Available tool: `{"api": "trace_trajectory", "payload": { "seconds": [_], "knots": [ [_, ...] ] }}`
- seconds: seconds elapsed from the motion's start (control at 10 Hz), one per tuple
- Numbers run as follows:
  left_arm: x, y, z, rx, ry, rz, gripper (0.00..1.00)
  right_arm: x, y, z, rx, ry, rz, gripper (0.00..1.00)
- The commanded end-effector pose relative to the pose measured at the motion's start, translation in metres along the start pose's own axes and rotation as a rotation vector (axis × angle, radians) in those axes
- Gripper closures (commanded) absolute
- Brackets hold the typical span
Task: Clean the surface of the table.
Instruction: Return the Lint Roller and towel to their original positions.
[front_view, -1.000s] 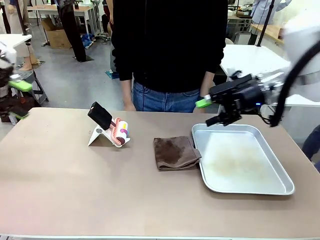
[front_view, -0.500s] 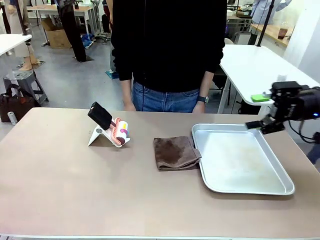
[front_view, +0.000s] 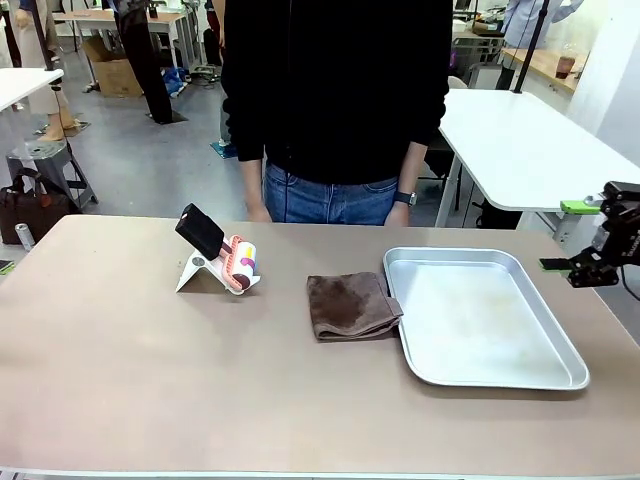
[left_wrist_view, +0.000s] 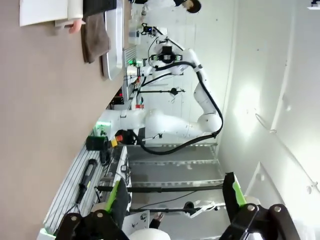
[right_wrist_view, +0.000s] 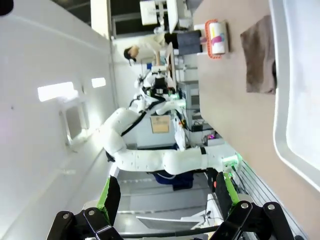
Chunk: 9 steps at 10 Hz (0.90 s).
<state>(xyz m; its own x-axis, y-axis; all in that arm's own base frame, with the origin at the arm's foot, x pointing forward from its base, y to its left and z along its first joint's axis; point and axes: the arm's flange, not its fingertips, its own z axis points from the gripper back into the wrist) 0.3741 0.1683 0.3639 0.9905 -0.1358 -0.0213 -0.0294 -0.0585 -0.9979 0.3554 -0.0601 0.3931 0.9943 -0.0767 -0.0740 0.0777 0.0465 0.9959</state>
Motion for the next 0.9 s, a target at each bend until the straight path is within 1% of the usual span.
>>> {"api": "trace_trajectory", "payload": {
  "seconds": [0.0,0.1,0.2,0.8],
  "knots": [
    [-0.002,-0.022,0.036,-0.040,-0.035,-0.020,0.01,0.003,-0.014,0.003,0.020,-0.076,0.029,0.00],
    [0.005,-0.020,0.034,-0.031,-0.068,0.031,0.01,0.009,-0.015,-0.008,0.000,-0.122,0.070,0.00],
    [0.001,0.001,0.003,-0.011,-0.021,-0.007,0.01,0.002,-0.009,0.008,0.008,-0.031,-0.009,0.00],
    [0.001,0.001,0.003,-0.011,-0.021,-0.007,0.01,0.002,-0.009,0.008,0.008,-0.031,-0.009,0.00]
  ]
}}
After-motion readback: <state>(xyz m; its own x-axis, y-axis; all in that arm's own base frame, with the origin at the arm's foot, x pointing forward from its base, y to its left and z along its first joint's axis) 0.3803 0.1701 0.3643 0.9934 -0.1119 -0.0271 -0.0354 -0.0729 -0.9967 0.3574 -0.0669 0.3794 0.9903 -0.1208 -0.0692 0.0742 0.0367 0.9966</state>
